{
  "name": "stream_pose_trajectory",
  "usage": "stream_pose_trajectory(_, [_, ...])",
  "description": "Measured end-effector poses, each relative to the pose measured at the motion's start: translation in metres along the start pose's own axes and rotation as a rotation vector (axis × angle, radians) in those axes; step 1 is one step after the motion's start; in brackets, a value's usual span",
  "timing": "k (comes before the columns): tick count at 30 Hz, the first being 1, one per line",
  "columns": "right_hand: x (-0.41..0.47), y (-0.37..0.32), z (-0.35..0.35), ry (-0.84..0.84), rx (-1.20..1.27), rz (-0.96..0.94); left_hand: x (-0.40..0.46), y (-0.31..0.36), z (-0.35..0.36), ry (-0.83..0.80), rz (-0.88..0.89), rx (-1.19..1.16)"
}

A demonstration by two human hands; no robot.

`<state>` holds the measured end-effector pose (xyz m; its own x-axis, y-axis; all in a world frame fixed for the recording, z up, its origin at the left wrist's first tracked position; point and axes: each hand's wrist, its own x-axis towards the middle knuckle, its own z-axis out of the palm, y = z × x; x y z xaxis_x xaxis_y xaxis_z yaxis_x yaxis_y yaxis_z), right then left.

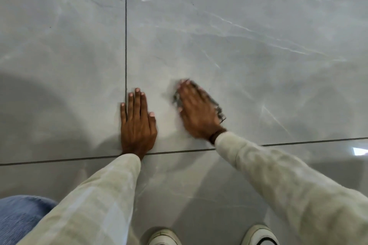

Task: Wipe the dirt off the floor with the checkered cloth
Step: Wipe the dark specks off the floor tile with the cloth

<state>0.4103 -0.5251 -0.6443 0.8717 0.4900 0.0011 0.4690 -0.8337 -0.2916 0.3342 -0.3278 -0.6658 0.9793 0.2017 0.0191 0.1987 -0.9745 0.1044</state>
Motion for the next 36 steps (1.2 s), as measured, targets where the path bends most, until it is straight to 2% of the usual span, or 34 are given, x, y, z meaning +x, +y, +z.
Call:
stream_pose_trajectory(3, [-0.031,-0.007,0.002,-0.112,-0.036,-0.308,0.0,0.0,0.001,0.018,0.003,0.01])
stream_pose_trajectory(5, [-0.014,0.01,-0.002,-0.086,-0.029,-0.362,0.001,0.0,0.001,0.019,0.003,0.0])
stream_pose_trajectory(9, [0.03,0.043,-0.009,-0.014,-0.03,-0.015,0.002,-0.001,0.004,-0.007,-0.008,-0.017])
stream_pose_trajectory(13, [-0.013,0.062,-0.008,0.044,-0.016,0.381,0.002,-0.002,0.004,-0.009,-0.006,-0.009])
stream_pose_trajectory(18, [-0.079,0.006,0.001,0.104,0.027,0.673,0.001,0.0,0.0,-0.013,-0.006,-0.028])
stream_pose_trajectory(20, [-0.081,-0.025,0.01,0.091,0.04,0.62,0.001,0.0,-0.001,-0.016,-0.001,-0.034])
stream_pose_trajectory(22, [-0.07,-0.04,0.017,0.064,0.071,0.448,0.001,0.0,-0.001,-0.009,0.003,-0.044])
stream_pose_trajectory(24, [-0.05,-0.032,0.018,0.045,0.064,0.269,0.002,0.001,-0.001,-0.009,0.005,-0.049])
stream_pose_trajectory(26, [-0.028,-0.012,0.014,0.045,0.051,0.19,0.001,0.001,-0.001,-0.012,0.002,-0.038])
stream_pose_trajectory(30, [-0.01,0.018,0.002,0.048,0.079,0.327,0.002,0.004,-0.005,-0.043,-0.014,-0.041])
stream_pose_trajectory(34, [-0.009,0.027,-0.013,-0.041,0.189,0.312,0.012,0.021,-0.02,-0.044,-0.112,-0.112])
stream_pose_trajectory(36, [-0.007,0.03,-0.024,0.017,0.249,0.351,0.018,0.033,-0.029,-0.036,-0.118,-0.163])
